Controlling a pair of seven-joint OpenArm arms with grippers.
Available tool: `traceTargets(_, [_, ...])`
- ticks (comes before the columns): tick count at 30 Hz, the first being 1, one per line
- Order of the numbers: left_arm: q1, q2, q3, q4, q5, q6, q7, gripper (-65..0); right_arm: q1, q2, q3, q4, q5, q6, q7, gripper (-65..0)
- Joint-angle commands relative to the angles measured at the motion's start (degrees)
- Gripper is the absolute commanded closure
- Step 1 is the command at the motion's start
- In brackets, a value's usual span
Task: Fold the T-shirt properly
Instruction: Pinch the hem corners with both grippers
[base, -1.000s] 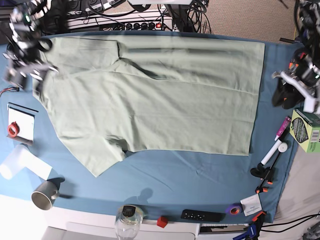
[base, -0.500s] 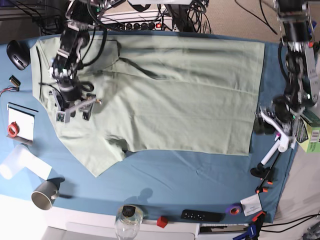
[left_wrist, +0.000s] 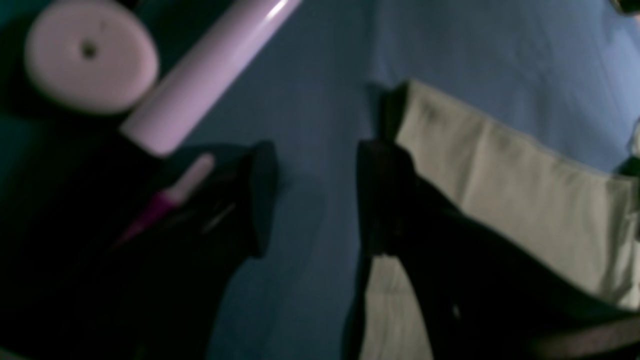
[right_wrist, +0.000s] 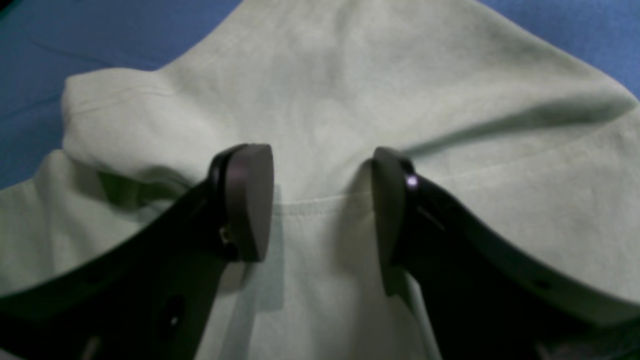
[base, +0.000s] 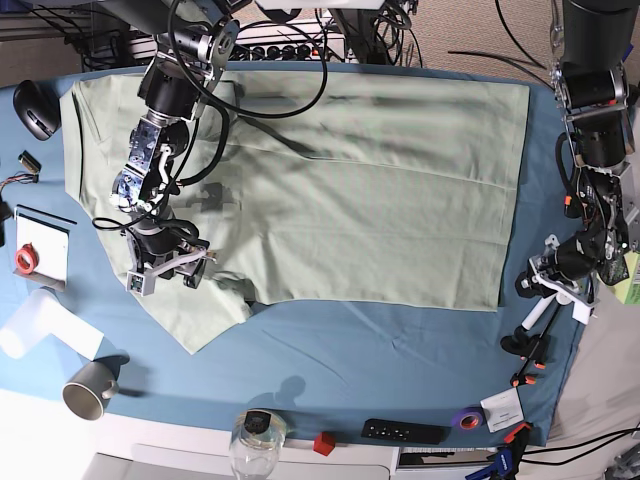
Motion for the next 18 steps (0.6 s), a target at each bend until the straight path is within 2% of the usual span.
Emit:
traceTargets(1, [-1.9, -0.7, -0.2, -0.8, 0.0, -0.2, 0.0, -26.9, 0.6, 0.4, -0.1, 0.3, -0.1, -0.9, -1.7, -31.4])
traceTargets(5, [-2.0, 0.4, -0.2, -4.4, -0.5, -1.5, 0.0, -26.8, 0.6, 0.5, -0.1, 0.3, -0.1, -0.8, -1.7, -31.4])
traceTargets(14, [-2.4, 5.4, -0.2, -4.9, -1.2, -1.7, 0.6, -26.8, 0.6, 0.5, -0.1, 0.3, -0.1, -0.8, -1.7, -31.4])
traceTargets(18, [-2.4, 6.2, -0.2, -4.9, -1.2, -1.9, 0.6, -26.8, 0.6, 0.7, -0.1, 0.3, -0.1, -0.8, -1.7, -31.4])
